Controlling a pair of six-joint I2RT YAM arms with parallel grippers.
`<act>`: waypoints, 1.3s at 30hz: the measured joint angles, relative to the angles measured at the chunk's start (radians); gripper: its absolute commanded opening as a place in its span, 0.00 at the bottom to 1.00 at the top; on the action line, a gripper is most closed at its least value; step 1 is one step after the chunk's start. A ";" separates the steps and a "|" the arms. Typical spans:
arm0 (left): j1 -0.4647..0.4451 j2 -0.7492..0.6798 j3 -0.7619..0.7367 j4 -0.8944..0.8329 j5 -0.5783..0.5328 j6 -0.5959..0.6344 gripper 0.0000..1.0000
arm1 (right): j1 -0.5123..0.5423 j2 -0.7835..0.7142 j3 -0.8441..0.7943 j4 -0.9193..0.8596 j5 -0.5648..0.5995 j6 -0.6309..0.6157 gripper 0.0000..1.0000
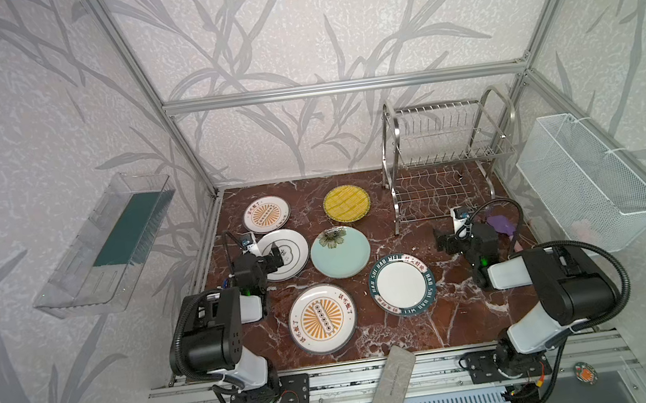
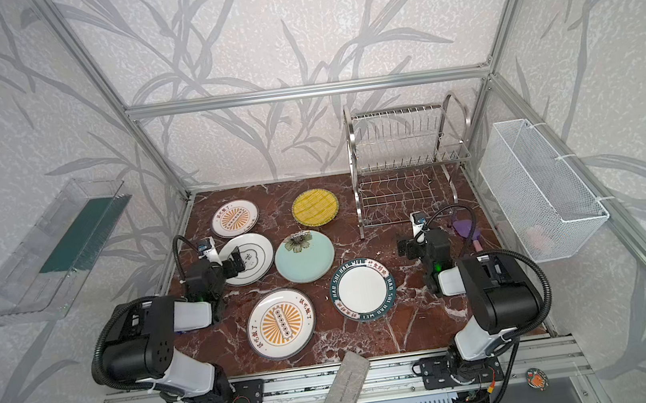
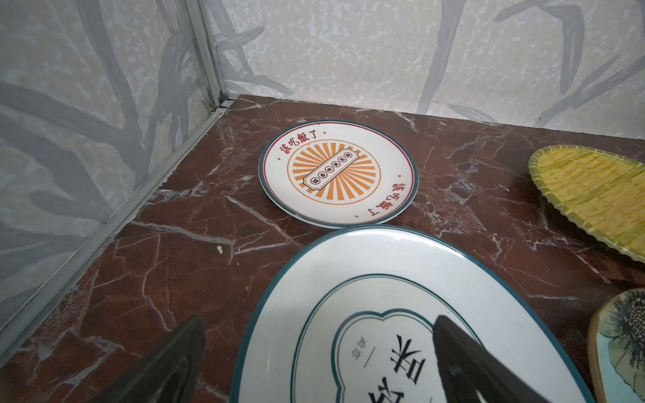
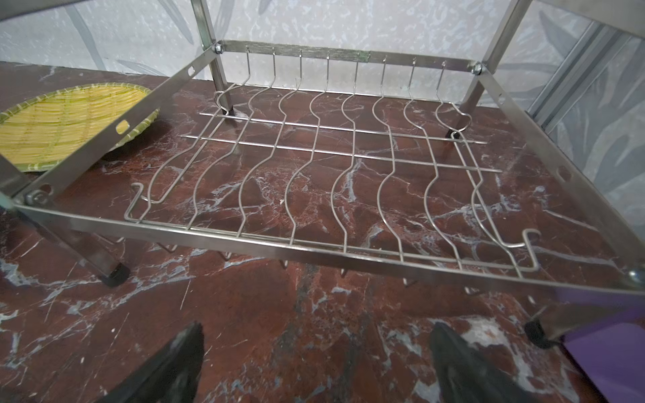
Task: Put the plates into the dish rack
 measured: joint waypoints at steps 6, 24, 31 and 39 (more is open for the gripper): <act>0.000 0.000 0.000 0.000 0.000 0.000 0.99 | 0.000 0.000 0.000 0.000 -0.002 0.000 0.99; 0.000 0.000 0.000 0.000 0.000 0.000 0.99 | 0.000 0.000 0.000 0.000 -0.002 0.000 0.99; 0.000 0.000 0.000 0.000 0.000 0.000 0.99 | 0.000 0.000 0.000 0.000 -0.003 0.000 0.99; -0.011 0.000 0.003 -0.010 -0.018 0.003 0.99 | 0.000 0.000 0.000 0.000 -0.006 0.000 0.99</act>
